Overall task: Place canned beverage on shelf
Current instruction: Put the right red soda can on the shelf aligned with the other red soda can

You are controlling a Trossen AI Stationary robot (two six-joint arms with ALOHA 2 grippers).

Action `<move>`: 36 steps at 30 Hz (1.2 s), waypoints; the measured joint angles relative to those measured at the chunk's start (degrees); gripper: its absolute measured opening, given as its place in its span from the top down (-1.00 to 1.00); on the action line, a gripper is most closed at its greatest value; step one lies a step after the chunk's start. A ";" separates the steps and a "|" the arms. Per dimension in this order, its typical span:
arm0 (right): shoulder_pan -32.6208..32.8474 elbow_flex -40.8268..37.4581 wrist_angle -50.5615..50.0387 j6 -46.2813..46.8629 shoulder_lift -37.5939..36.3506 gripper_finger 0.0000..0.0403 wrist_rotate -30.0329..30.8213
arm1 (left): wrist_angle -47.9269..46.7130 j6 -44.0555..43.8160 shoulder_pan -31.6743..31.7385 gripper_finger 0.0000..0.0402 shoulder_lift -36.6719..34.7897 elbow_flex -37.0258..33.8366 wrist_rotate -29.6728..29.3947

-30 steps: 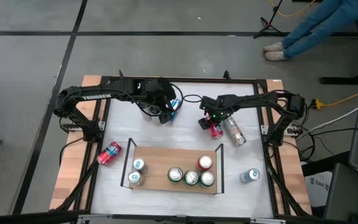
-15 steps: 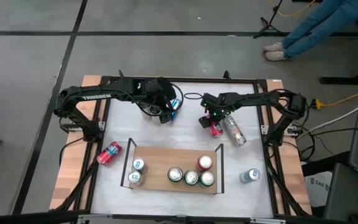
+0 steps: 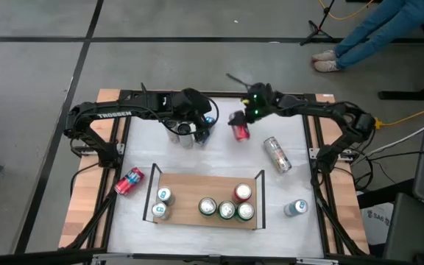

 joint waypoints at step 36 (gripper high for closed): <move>-4.14 0.04 57.16 30.15 -0.17 -0.48 7.67 | 19.87 12.77 -3.33 -0.32 0.00 0.00 -19.42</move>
